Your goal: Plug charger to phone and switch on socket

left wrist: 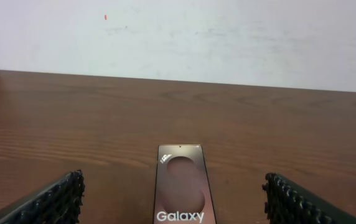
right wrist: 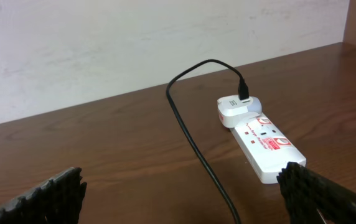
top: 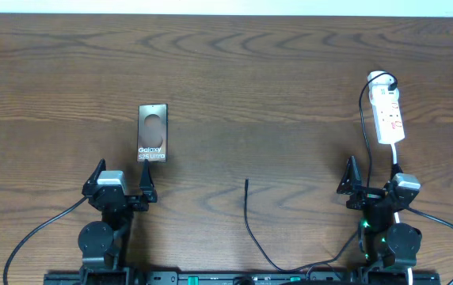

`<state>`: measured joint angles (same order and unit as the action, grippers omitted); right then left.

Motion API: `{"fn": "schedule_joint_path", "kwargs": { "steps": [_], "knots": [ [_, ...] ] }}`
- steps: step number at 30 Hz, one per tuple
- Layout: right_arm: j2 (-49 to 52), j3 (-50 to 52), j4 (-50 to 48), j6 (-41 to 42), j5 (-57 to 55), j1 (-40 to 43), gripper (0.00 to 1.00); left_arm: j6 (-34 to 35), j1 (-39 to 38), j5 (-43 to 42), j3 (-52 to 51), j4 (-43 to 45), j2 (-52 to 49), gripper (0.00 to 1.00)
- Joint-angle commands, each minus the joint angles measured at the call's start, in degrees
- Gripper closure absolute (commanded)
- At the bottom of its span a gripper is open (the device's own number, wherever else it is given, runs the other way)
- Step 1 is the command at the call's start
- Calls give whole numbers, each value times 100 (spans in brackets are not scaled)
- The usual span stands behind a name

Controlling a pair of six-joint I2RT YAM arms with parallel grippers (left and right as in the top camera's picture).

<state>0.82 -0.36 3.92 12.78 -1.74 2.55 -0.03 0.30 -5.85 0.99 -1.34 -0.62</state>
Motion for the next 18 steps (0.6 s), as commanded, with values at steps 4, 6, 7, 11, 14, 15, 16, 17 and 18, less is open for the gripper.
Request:
{"fn": "schedule_joint_path", "kwargs": {
  "steps": [4, 6, 7, 11, 14, 15, 16, 17, 18],
  "knots": [
    [-39, 4, 22, -83, 15, -39, 1, -37, -11, -74, -76, -227, 39, 10],
    [-39, 4, 22, -83, 15, -39, 1, -37, -11, -74, -76, -227, 39, 10],
    [-39, 4, 22, -83, 15, -39, 1, -37, -11, -74, -76, -227, 39, 10],
    [-39, 4, 22, -83, 15, -39, 1, -37, -11, -74, -76, -225, 39, 10],
    [-39, 4, 22, -83, 15, -39, 1, -37, -11, -74, -76, -225, 39, 10],
    [-39, 4, 22, -83, 15, -39, 1, -39, -11, -72, -76, -225, 39, 10],
    [-39, 4, 22, -83, 15, -39, 1, -39, -11, -68, -76, -225, 39, 10],
    [-39, 4, 22, -83, 15, -39, 1, -37, -11, -70, -76, -225, 39, 11],
    [-39, 4, 22, -83, 15, -39, 1, -39, -11, -70, -76, -225, 39, 9]
  ]
}}
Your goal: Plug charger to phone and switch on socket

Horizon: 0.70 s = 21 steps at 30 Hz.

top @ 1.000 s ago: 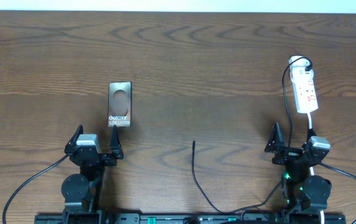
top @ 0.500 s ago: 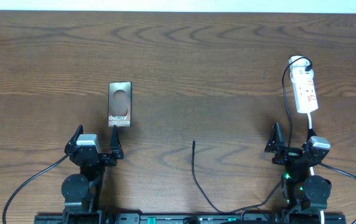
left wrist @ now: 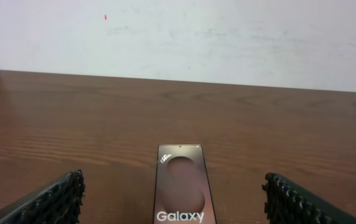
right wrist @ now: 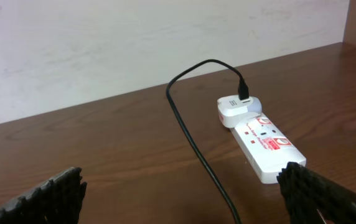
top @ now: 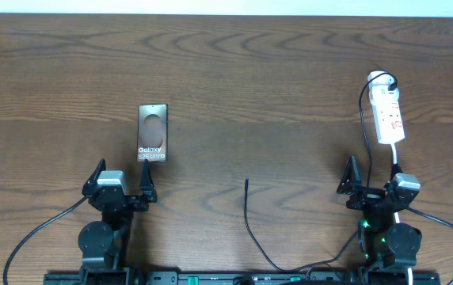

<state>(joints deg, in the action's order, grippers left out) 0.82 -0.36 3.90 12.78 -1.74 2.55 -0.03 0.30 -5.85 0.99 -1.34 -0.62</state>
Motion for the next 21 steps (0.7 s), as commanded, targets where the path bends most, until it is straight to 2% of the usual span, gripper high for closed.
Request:
{"fn": "schedule_joint_path", "kwargs": {
  "steps": [1, 9, 15, 21],
  "knots": [
    [-39, 4, 24, -83, 15, -39, 1, -37, -11, -70, -76, -223, 39, 10],
    [-39, 4, 24, -83, 15, -39, 1, 70, -11, -76, -39, -90, 39, 10],
    [-39, 4, 24, -83, 15, -39, 1, 11, -11, -66, 487, -120, -42, 10],
    [-39, 4, 24, -83, 15, -39, 1, -166, -11, -7, 1563, -162, -1174, 10]
  ]
}}
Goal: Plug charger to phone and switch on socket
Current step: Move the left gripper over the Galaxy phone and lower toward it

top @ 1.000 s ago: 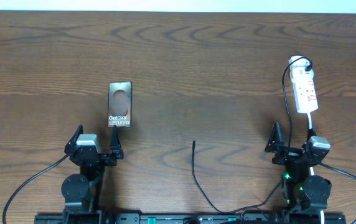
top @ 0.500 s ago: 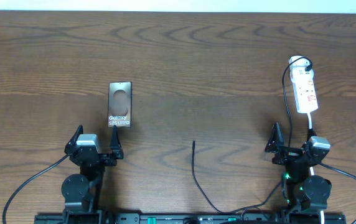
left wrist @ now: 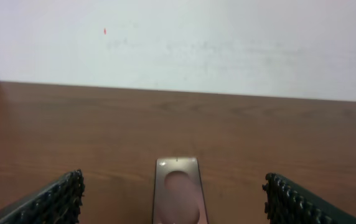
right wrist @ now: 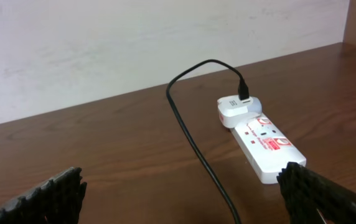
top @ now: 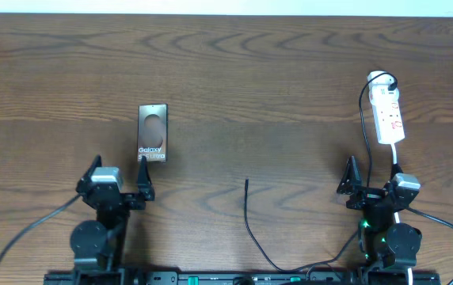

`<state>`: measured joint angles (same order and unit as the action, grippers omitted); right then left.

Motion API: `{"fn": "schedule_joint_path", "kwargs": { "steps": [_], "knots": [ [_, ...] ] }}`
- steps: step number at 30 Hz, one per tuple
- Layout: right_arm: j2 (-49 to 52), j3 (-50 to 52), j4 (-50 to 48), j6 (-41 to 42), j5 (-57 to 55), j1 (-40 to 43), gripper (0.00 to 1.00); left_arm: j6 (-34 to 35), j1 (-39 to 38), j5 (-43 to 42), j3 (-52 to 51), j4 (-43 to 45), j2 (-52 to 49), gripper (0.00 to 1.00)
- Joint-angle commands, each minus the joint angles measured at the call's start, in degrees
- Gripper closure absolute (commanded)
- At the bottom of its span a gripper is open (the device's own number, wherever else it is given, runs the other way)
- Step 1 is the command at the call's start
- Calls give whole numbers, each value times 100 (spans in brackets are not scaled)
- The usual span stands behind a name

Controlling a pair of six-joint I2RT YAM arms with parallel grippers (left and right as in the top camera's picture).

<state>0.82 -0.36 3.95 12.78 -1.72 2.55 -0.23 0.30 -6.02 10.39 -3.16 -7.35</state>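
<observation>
The dark phone (top: 152,133) lies face up at mid-left; in the left wrist view it is a blurred strip (left wrist: 177,190) straight ahead. My left gripper (top: 119,176) is open just short of the phone, its pads wide apart (left wrist: 173,186). The white power strip (top: 388,111) lies at the far right with a white charger adapter (top: 378,77) plugged into its far end. From the adapter a black cable (top: 364,119) runs towards the near edge, and its free plug end (top: 246,184) lies at mid-table. My right gripper (top: 373,180) is open and empty, short of the strip (right wrist: 266,144).
The cable (right wrist: 196,149) runs between the right gripper's fingers and loops along the near edge below both arm bases. A white wall stands behind the far edge of the brown wooden table (top: 274,63).
My left arm has shifted slightly to the left. The phone now sits lower and blurred in its wrist view, with more wall showing. The right arm, cable and strip are unchanged.
At both earlier moments the two arms stood still at the near edge, open and empty, with the phone ahead of the left one and the strip ahead of the right one. Only the left arm has now moved a little.
</observation>
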Motion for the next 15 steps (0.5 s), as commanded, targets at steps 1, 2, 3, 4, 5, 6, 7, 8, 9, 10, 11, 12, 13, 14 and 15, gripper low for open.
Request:
{"fn": "schedule_joint_path", "kwargs": {
  "steps": [1, 2, 3, 4, 5, 6, 7, 8, 9, 10, 11, 12, 13, 14, 15],
  "knots": [
    [-39, 4, 20, -83, 13, -39, 1, -153, -11, 13, 905, 13, -848, 10],
    [-39, 4, 20, -83, 13, -39, 1, -153, -11, 11, 1226, 9, -1246, 9],
    [-39, 4, 20, -83, 13, -39, 1, -149, -11, -2, 1862, -164, -1952, 9],
    [-39, 4, 20, -83, 13, -39, 1, -146, -11, -63, 2205, -345, -2293, 9],
    [-39, 4, 20, -83, 13, -39, 1, -144, -11, -142, 2673, -640, -2710, 10],
    [-39, 4, 20, -83, 13, -39, 1, -142, -11, -232, 3165, -977, -3128, 10],
    [-39, 4, 20, -83, 13, -39, 1, -120, -11, -254, 3600, -1281, -3488, 10],
    [-39, 4, 20, -83, 13, -39, 1, -101, -11, -254, 4172, -1703, -3950, 9],
    [-39, 4, 20, -83, 13, -39, 1, -105, -11, -247, 4627, -2046, -4308, 10],
    [-39, 4, 20, -83, 13, -39, 1, -105, -11, -232, 5195, -2476, -4756, 9],
    [-39, 4, 20, -83, 13, -39, 1, -105, -11, -229, 5630, -2796, -5093, 10],
    [-39, 4, 20, -83, 13, -39, 1, -107, -11, -229, 6142, -3165, -5506, 10],
    [-39, 4, 20, -83, 13, -39, 1, -107, -11, -229, 6627, -3517, -5888, 9],
    [-39, 4, 20, -83, 13, -39, 1, -105, -11, -229, 7038, -3823, -6214, 10],
    [-39, 4, 20, -83, 13, -39, 1, -105, -11, -229, 7453, -4151, -6548, 9]
  ]
}}
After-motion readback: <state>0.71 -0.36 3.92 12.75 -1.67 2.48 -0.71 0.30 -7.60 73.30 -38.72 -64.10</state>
